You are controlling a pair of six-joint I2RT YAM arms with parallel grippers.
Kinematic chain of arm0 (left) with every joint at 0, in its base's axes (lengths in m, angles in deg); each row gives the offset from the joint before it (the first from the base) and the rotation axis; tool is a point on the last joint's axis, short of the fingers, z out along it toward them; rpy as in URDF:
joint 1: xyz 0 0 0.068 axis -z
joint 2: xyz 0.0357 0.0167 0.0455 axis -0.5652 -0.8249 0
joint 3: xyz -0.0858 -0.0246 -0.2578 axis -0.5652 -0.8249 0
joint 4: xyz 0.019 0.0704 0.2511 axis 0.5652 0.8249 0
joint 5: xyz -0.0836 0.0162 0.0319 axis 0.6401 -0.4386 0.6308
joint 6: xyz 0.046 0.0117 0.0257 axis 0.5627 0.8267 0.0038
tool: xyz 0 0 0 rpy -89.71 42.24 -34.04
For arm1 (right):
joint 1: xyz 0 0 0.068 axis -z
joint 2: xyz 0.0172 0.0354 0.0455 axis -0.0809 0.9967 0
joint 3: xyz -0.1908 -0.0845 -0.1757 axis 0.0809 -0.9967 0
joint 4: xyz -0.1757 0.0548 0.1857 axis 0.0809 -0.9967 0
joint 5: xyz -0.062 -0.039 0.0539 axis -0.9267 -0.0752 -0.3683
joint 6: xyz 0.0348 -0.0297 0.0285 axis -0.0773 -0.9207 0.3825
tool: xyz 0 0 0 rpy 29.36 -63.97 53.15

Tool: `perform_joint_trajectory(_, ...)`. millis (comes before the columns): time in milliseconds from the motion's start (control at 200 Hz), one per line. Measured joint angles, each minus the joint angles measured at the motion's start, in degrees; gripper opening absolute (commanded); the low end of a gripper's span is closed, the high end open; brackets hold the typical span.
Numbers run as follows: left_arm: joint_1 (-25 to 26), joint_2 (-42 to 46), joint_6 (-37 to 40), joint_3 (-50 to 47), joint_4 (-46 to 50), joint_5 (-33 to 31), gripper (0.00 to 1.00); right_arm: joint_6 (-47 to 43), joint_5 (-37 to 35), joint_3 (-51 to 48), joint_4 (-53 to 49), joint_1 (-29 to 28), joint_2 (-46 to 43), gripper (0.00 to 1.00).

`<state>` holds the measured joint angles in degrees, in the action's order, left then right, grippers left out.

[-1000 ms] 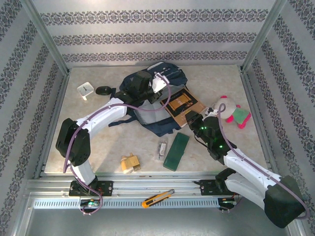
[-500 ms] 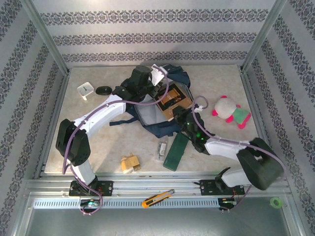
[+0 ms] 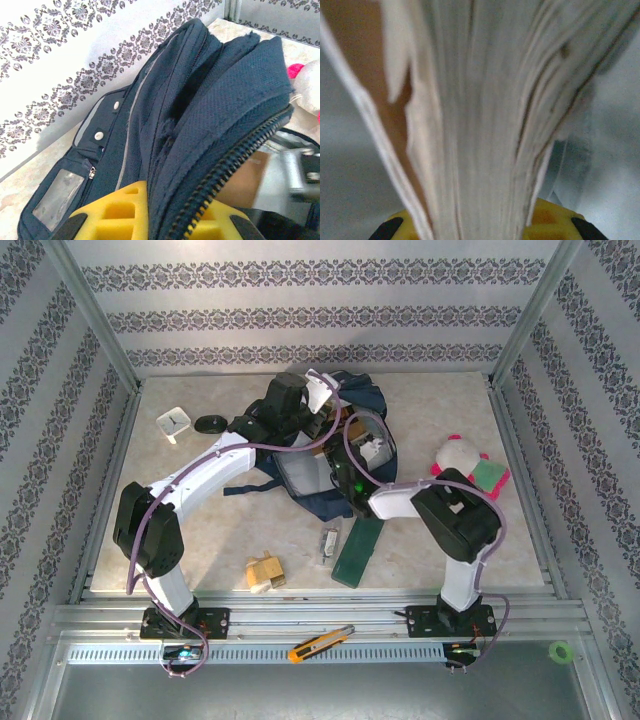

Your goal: Pack the student bag

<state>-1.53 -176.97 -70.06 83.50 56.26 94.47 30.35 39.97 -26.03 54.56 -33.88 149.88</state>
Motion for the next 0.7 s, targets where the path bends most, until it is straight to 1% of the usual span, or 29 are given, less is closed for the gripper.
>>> perform_joint_trajectory(245,0.00,0.00,-0.48,0.00,0.15,0.83,0.00,4.24,-0.37,8.81,-3.80,0.17,8.92,0.00)
perform_joint_trajectory(305,0.00,0.00,-0.46,0.00,0.15,0.81,0.00,5.35,-0.31,9.57,-4.98,0.50,9.84,0.11)
perform_joint_trajectory(385,0.00,0.00,-0.46,0.00,0.13,0.79,0.00,6.88,0.17,9.94,-6.78,0.81,10.16,0.30)
perform_joint_trajectory(460,0.00,0.00,-0.46,0.00,0.11,0.76,0.00,8.20,1.07,9.94,-8.55,1.20,10.16,0.42)
perform_joint_trajectory(530,0.00,0.00,-0.44,0.00,0.11,0.61,0.00,9.35,2.32,9.79,-10.03,1.68,10.16,0.47)
perform_joint_trajectory(600,0.00,0.00,-0.44,0.00,0.11,0.52,0.00,10.01,3.87,8.74,-10.73,2.08,9.60,0.49)
perform_joint_trajectory(700,-0.13,0.00,-0.42,0.00,0.07,0.11,0.00,10.91,6.23,4.92,-11.37,2.78,6.45,0.52)
